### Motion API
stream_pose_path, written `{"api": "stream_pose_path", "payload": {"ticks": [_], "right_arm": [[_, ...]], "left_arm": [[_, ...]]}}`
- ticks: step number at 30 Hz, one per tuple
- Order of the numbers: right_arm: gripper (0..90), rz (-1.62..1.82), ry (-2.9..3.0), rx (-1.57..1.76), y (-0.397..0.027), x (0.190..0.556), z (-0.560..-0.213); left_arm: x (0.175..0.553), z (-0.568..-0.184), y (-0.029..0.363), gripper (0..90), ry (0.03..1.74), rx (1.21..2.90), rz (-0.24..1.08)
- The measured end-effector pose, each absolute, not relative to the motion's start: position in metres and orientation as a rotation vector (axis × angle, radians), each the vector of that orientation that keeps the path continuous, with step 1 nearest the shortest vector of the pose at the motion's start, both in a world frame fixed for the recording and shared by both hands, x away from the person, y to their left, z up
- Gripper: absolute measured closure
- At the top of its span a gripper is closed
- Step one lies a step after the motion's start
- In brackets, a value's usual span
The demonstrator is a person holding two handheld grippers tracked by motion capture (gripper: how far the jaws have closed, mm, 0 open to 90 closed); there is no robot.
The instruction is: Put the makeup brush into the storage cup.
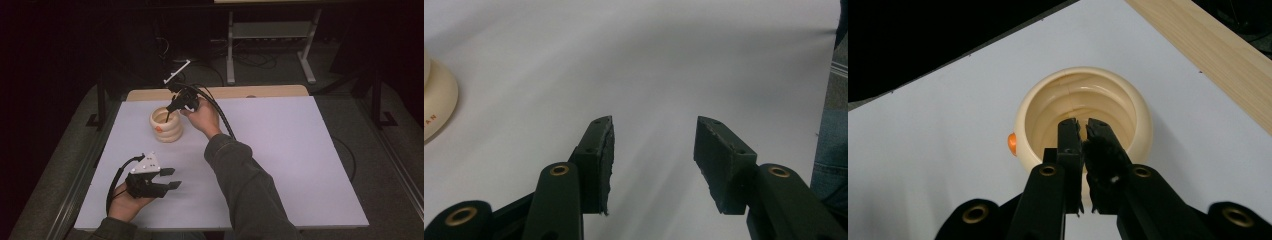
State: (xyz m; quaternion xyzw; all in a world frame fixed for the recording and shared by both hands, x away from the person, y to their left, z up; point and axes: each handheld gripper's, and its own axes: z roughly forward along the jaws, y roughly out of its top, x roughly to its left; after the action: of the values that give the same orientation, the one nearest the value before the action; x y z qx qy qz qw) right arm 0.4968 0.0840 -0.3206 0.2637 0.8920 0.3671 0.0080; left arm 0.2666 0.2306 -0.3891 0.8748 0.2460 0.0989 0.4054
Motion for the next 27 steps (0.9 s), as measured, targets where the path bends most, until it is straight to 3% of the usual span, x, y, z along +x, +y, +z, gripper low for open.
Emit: {"api": "stream_pose_path", "payload": {"ticks": [8, 19, 27], "right_arm": [[82.7, 1.173, 2.782, 0.853, 0.082, 0.497, -0.331], [60.2, 1.215, 2.752, 0.857, 0.072, 0.492, -0.335], [54.6, 1.246, 2.716, 0.893, 0.048, 0.488, -0.33]], "left_arm": [[0.267, -0.39, 0.23, 50.1, 0.618, 2.21, 0.251], [0.267, -0.39, 0.23, 49.7, 0.626, 2.207, 0.252], [0.267, -0.39, 0.228, 48.8, 0.628, 2.213, 0.25]]}}
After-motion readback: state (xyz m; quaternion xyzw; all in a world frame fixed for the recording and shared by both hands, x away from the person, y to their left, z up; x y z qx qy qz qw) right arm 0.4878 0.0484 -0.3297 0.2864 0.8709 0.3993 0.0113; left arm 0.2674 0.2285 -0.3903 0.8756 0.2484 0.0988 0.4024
